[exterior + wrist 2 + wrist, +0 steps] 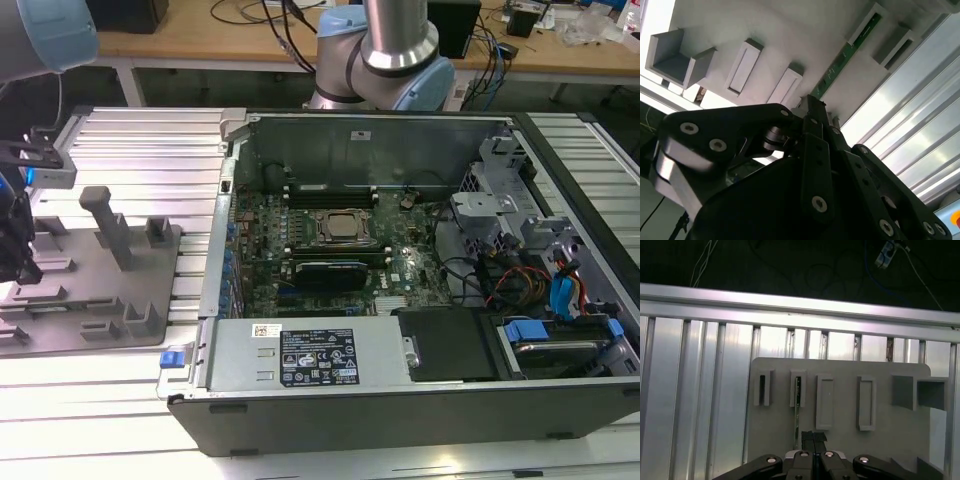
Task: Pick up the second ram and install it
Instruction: 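Pick up the second ram and move it above second insertion slot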
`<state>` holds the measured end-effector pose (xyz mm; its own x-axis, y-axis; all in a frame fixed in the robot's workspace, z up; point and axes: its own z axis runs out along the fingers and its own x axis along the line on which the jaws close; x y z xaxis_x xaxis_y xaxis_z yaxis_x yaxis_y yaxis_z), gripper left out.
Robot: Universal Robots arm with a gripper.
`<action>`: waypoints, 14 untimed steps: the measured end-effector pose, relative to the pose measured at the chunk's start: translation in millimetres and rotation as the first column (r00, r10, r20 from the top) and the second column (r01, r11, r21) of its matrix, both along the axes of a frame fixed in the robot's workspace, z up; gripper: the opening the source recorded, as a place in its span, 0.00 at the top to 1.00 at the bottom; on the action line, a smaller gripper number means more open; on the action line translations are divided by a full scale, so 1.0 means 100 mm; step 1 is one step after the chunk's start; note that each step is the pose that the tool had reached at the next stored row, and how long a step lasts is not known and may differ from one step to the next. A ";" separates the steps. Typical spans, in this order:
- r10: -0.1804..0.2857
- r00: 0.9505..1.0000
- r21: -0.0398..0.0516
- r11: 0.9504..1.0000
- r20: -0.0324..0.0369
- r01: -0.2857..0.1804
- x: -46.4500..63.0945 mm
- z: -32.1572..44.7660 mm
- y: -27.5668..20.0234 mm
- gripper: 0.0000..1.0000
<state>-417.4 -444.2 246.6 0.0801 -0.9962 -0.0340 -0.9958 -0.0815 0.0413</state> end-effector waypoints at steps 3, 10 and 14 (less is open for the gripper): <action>0.000 1.000 0.000 1.000 0.000 0.000 0.00 -0.020 -0.031 0.92; 0.008 1.000 0.000 1.000 0.017 -0.008 -0.01 -0.095 -0.103 0.92; 0.009 1.000 0.000 1.000 0.017 -0.009 -0.01 -0.098 -0.103 0.86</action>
